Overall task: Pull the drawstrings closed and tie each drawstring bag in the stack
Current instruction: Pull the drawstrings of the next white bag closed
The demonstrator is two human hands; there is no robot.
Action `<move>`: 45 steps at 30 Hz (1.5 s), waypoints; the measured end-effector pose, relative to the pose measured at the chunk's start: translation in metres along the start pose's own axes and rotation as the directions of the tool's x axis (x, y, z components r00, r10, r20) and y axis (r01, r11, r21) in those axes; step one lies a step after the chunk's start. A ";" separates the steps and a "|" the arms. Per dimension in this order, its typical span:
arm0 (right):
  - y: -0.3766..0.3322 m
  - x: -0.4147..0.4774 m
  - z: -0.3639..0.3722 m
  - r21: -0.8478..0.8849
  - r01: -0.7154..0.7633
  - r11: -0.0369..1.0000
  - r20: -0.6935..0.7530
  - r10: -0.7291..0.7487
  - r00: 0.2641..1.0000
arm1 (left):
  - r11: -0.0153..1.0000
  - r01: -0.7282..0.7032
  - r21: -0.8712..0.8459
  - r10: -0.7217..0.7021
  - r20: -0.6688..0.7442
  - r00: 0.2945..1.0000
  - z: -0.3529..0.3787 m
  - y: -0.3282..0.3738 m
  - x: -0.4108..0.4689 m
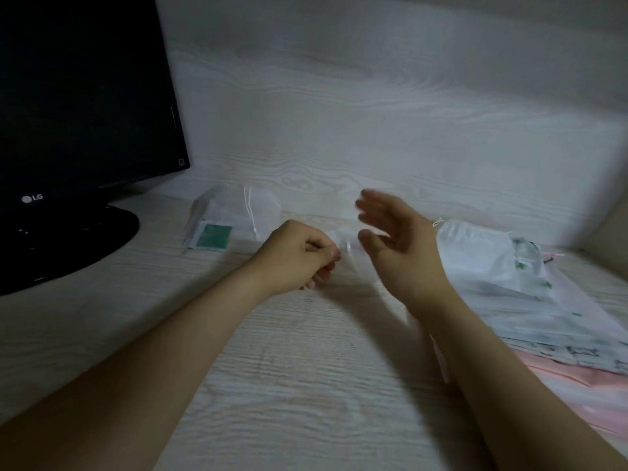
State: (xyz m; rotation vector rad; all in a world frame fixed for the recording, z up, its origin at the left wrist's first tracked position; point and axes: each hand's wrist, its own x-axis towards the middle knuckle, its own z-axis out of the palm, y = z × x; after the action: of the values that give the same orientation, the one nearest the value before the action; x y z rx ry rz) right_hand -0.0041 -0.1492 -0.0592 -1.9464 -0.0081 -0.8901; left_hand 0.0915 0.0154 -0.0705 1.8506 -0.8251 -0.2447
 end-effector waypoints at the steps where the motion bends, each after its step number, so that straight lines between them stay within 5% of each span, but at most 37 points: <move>1: 0.001 -0.001 0.001 -0.140 0.033 0.990 0.019 -0.031 0.999 | 1.000 0.016 -0.016 -0.017 -0.015 1.000 0.000 0.001 0.000; 4: 0.001 -0.008 0.007 -0.414 0.177 0.893 0.158 -0.121 0.980 | 0.998 0.037 -0.042 -0.038 -0.021 0.999 -0.003 0.001 0.000; 8: -0.002 -0.007 0.009 -0.532 0.291 0.795 0.231 -0.195 0.953 | 0.996 0.067 -0.065 -0.066 0.015 0.998 -0.004 0.004 -0.002; 23: -0.002 -0.005 0.015 -0.690 0.307 0.656 0.165 -0.270 0.948 | 0.985 0.110 -0.134 -0.113 -0.019 0.993 0.003 0.017 -0.003; 29: 0.003 -0.003 0.017 -0.741 0.271 0.614 0.159 -0.232 0.960 | 0.895 0.147 -0.422 -0.135 0.059 0.989 0.005 0.020 0.000; 33: 0.000 -0.001 0.018 -0.723 0.251 0.644 0.159 -0.199 0.967 | 0.868 0.154 -0.472 -0.127 0.090 0.988 0.006 0.021 0.002; 37: -0.003 -0.004 0.016 -0.656 0.195 0.729 0.107 -0.167 0.980 | 0.932 0.103 -0.347 -0.118 -0.022 0.993 0.004 0.020 -0.003; 41: -0.008 -0.005 0.014 -0.413 0.018 0.910 0.114 0.033 0.993 | 0.977 0.033 -0.211 -0.065 -0.148 0.987 0.001 0.016 -0.002; 45: -0.002 -0.004 0.009 -0.216 -0.158 0.964 0.125 0.188 0.974 | 0.988 0.001 -0.157 -0.031 -0.191 0.981 0.001 0.015 -0.004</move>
State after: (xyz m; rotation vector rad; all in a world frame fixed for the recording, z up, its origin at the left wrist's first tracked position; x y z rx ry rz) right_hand -0.0023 -0.1401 -0.0622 -2.1625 0.1733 -0.6538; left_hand 0.0814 0.0143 -0.0585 1.7033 -0.6388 -0.1330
